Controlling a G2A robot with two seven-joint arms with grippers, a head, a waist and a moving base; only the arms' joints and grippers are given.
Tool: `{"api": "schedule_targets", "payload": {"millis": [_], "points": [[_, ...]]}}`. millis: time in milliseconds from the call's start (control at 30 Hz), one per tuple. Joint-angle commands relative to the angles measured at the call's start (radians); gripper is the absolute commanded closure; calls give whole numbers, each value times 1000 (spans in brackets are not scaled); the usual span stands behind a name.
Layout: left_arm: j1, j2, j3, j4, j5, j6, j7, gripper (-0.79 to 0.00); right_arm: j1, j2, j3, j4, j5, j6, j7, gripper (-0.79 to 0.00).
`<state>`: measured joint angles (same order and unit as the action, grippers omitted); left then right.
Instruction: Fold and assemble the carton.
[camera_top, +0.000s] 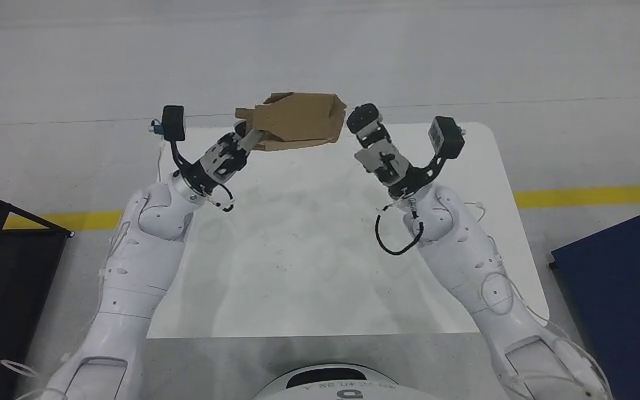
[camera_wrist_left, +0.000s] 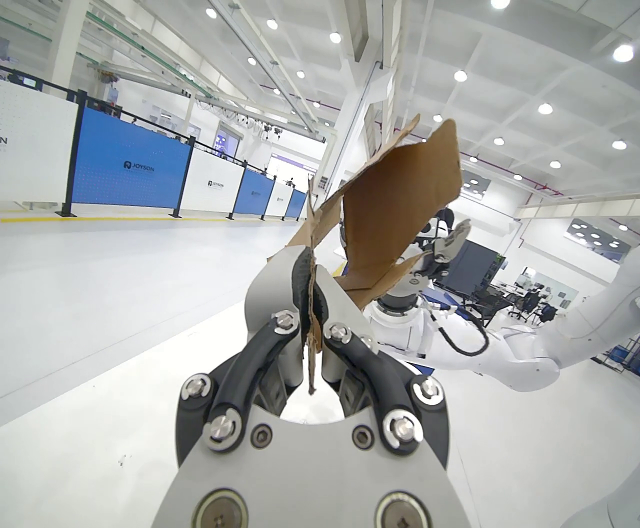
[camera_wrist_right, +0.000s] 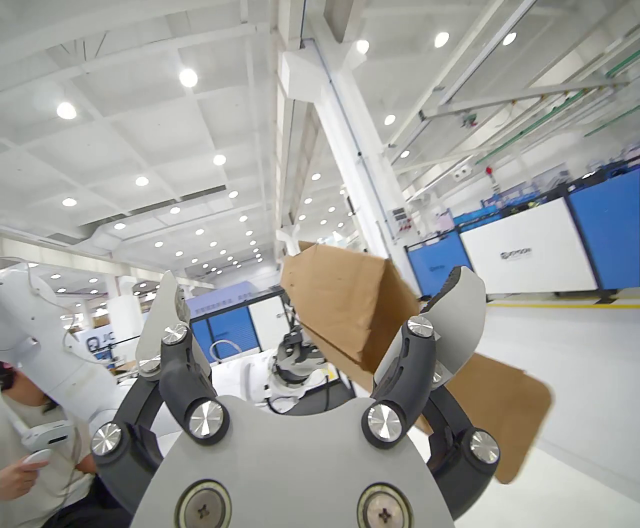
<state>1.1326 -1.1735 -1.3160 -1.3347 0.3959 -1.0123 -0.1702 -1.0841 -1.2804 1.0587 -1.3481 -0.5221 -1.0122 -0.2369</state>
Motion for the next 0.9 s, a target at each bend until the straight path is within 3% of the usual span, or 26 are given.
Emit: {"api": "schedule_targets", "payload": {"millis": [0,400,867], "points": [[-1,2,13,1,3,0,5,0,21,0,-14,27,10,0,52,-708],[-4,24,38,17,8,0,44,0,88,-9,-63,119,115,0,134,-634],[-37,43,100,32,58,0,61,0,110,33,-165,69,502,0,563,-603]]}}
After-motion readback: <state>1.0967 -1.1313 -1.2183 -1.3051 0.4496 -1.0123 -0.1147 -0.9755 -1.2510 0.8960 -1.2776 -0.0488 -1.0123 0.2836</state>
